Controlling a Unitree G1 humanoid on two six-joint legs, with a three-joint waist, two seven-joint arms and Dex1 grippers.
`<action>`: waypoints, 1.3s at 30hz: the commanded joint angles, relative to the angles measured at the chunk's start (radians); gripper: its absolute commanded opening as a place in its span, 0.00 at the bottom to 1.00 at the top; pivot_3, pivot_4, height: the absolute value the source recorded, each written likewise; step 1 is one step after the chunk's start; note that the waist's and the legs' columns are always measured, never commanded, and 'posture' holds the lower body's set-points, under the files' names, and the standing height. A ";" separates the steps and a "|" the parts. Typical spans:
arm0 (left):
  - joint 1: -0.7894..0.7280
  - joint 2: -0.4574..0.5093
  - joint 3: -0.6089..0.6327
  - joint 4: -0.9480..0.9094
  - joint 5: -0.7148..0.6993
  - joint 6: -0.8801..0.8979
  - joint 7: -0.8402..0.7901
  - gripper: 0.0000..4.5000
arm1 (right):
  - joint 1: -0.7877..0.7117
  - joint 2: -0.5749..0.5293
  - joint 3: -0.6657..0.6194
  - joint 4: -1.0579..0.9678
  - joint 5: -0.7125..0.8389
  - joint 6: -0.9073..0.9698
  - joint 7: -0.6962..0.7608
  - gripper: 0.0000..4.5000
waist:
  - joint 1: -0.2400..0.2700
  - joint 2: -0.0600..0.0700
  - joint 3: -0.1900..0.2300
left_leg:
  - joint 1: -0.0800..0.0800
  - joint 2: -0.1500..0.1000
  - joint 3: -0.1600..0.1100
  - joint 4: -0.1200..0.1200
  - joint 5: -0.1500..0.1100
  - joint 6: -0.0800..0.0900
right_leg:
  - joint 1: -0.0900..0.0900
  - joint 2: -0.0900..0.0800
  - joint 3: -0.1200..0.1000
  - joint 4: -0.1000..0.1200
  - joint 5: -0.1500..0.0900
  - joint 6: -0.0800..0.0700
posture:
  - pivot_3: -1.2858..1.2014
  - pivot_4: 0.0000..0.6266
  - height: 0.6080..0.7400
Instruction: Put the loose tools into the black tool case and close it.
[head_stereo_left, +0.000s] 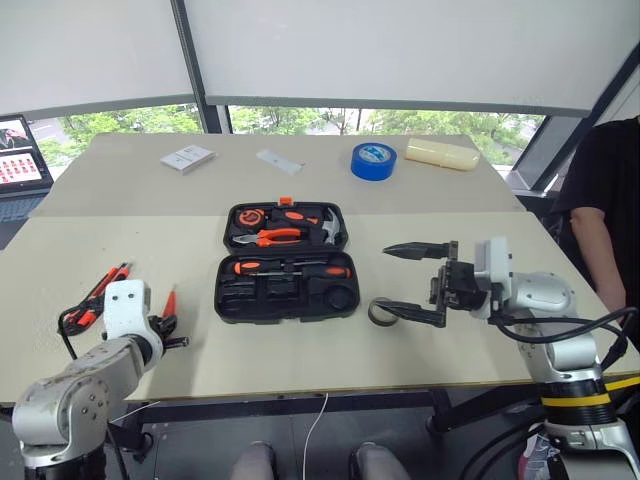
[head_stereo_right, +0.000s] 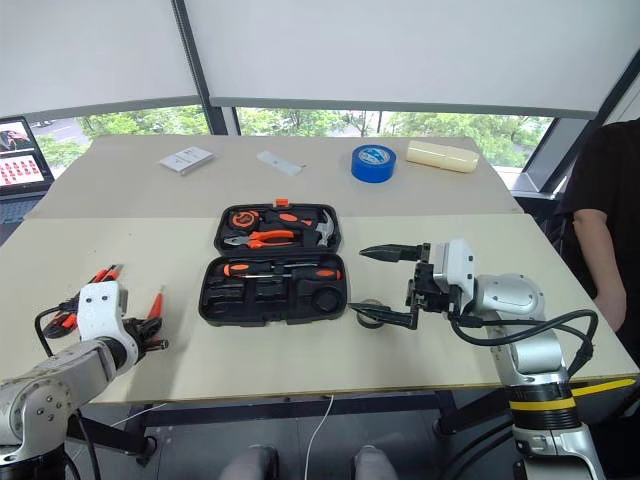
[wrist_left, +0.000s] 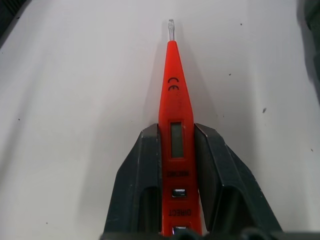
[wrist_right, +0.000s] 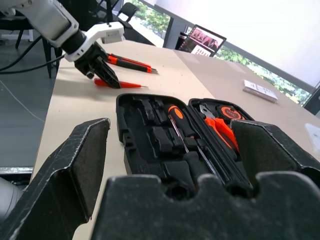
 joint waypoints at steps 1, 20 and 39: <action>0.046 0.116 0.026 0.087 0.034 -0.208 -0.263 0.10 | 0.018 -0.030 -0.047 -0.057 0.030 0.009 -0.019 1.00 | 0.000 0.000 0.000 | 0.000 0.000 0.000 -0.001 0.000 0.000 | -0.001 0.000 0.000 0.000 0.000 -0.001 | 0.52 0.24 1.00; -0.768 0.189 -0.712 1.005 0.627 -1.378 -1.367 0.10 | 0.118 -0.124 -0.137 -0.131 0.036 0.057 -0.098 1.00 | 0.025 0.000 0.002 | -0.013 0.000 0.001 0.004 0.004 0.002 | -0.004 0.002 0.001 -0.005 0.004 0.004 | 0.52 0.24 1.00; -0.855 0.150 -0.817 1.122 0.860 -1.476 -1.341 0.10 | 0.161 -0.116 -0.153 -0.210 0.072 0.084 -0.174 1.00 | 0.025 0.001 0.002 | -0.015 0.000 0.000 0.014 0.002 0.005 | -0.003 0.002 0.001 0.000 0.000 0.014 | 0.52 0.24 1.00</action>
